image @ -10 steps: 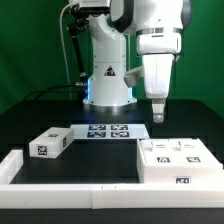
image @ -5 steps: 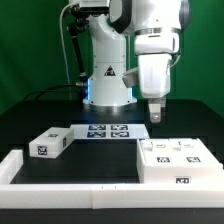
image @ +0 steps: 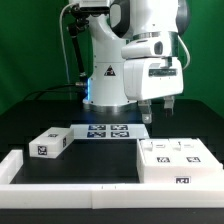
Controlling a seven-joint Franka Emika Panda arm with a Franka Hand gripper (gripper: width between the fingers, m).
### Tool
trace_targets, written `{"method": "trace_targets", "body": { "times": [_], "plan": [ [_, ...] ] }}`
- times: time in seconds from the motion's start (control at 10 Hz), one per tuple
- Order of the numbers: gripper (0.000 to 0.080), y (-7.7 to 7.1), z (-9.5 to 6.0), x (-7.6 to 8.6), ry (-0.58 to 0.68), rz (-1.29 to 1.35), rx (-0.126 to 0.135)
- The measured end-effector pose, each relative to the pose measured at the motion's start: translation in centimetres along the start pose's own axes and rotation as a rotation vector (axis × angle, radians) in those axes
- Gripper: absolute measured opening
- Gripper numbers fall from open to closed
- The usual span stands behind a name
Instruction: Assemble cabinet
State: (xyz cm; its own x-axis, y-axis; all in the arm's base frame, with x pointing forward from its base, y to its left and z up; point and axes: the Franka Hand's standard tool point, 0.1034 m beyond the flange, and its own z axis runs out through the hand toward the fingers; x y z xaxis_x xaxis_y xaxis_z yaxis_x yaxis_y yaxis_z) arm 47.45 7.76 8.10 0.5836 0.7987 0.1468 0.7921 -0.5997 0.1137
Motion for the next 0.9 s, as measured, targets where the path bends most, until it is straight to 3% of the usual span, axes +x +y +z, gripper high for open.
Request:
{"method": "trace_targets", "body": {
  "times": [0.4, 0.9],
  "plan": [
    [0.0797, 0.0, 0.1, 0.1, 0.005, 0.139, 0.004],
    [0.0797, 0.1, 2.1, -0.2, 0.033, 0.422, -0.015]
  ]
}}
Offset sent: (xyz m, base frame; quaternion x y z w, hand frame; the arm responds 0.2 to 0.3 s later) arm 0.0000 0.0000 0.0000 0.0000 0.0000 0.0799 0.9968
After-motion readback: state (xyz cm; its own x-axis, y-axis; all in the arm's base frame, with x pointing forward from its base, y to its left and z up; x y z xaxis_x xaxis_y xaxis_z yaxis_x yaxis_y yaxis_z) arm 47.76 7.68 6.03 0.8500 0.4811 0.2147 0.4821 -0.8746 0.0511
